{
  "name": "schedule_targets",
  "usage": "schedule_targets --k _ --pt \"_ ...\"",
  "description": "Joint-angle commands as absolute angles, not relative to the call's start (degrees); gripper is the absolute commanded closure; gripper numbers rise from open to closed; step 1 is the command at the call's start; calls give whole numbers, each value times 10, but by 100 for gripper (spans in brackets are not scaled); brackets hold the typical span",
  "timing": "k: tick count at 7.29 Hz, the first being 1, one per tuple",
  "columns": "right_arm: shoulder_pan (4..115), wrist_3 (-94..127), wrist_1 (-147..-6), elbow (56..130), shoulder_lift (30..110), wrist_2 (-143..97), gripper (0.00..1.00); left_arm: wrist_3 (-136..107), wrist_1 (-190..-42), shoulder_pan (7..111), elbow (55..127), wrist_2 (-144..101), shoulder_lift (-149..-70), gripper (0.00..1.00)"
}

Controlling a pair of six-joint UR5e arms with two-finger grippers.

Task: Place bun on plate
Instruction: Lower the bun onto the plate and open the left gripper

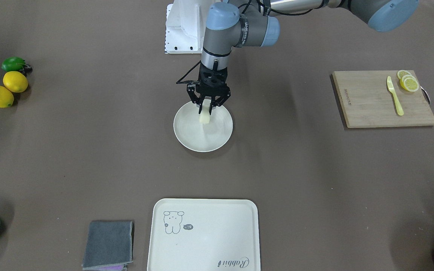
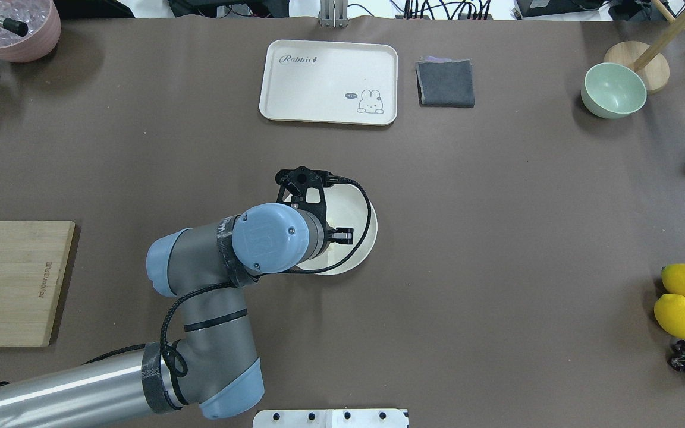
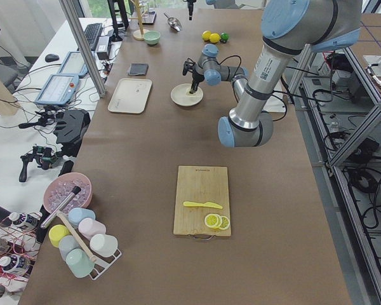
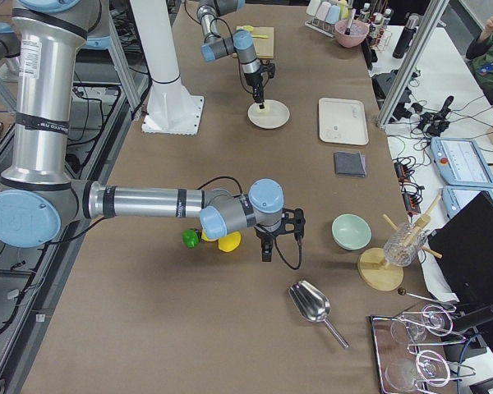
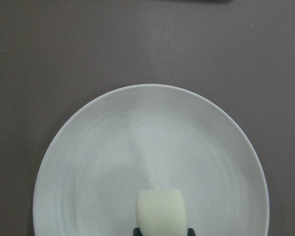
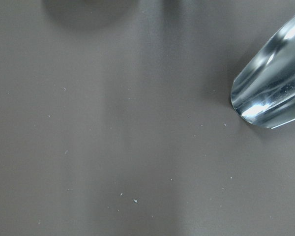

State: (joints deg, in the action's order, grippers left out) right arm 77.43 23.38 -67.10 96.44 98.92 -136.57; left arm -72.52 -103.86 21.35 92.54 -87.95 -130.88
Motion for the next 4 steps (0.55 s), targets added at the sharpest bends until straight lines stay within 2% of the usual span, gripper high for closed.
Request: schedule_targets --k 1,3,4 --pt "774 235 -671 965 989 -1367 0 -722 -1039 213 908 -874 -1312 61" --pt "774 236 -671 965 988 -1367 0 -722 -1038 213 904 -873 -1311 54" --pt "774 236 -671 967 987 -1378 0 -722 -1038 212 899 -873 -1311 46"
